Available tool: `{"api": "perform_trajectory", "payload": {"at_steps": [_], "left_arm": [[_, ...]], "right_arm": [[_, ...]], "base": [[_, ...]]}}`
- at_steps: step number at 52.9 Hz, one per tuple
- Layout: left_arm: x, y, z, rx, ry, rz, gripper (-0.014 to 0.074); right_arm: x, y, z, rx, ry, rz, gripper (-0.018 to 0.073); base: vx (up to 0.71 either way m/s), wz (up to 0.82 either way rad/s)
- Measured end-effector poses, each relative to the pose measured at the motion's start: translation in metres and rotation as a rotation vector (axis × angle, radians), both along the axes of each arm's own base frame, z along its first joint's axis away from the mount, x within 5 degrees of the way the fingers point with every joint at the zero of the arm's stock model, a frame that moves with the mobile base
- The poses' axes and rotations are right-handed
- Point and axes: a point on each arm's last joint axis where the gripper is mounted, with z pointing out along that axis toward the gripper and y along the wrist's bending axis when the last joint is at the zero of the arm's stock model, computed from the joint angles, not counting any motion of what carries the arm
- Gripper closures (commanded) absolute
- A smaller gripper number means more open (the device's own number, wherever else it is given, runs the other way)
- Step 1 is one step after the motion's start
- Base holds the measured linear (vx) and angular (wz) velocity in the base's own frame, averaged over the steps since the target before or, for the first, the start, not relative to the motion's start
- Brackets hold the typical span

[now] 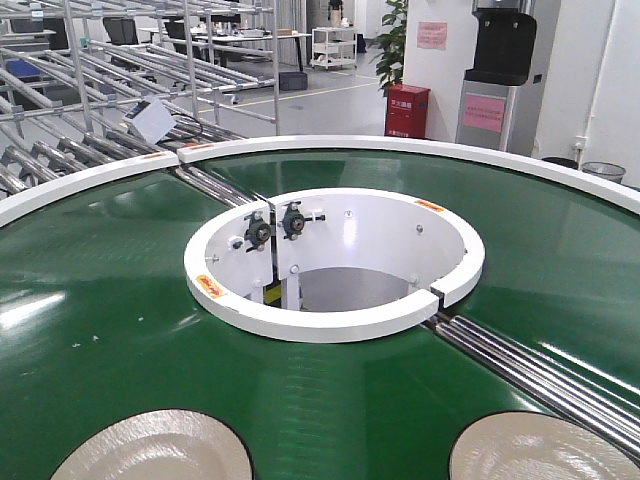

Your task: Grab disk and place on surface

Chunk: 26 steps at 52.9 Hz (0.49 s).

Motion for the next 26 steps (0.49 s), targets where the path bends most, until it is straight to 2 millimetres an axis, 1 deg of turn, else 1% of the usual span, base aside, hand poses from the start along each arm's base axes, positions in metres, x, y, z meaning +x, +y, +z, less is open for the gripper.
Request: {"api": "perform_trajectory", "payload": {"at_steps": [7,11,15,18,20,23,26], "left_arm": [[0.021,0.001,-0.015,-0.004,0.091,0.001,0.0594],[0.029,0.001,-0.02,-0.006,0.122,0.001,0.0584],[0.033,0.002,-0.023,-0.006,0.135,0.001,0.055],[0.035,0.002,-0.025,-0.007,0.143,0.001,0.052],[0.035,0.002,-0.025,-0.007,0.146,0.001,0.0482],[0.036,0.002,-0.026,-0.007,0.149,0.001,0.0428],[0.038,0.002,-0.027,-0.007,0.156,0.001,0.0356]], "right_arm": [[0.033,0.006,-0.022,-0.024,0.125,0.001,0.0565],[0.042,0.008,-0.029,-0.031,0.159,0.001,0.0552],[0.046,0.009,-0.032,-0.034,0.174,0.001,0.0517],[0.046,0.009,-0.032,-0.034,0.177,0.001,0.047],[0.046,0.009,-0.032,-0.034,0.177,0.001,0.0434],[0.046,0.009,-0.032,-0.033,0.171,0.0,0.035],[0.046,0.009,-0.032,-0.033,0.171,0.0,0.0256]], "base": [[0.0,0.0],[0.0,0.0],[0.0,0.0],[0.0,0.0],[0.0,0.0],[0.0,0.0],[0.0,0.0]]}}
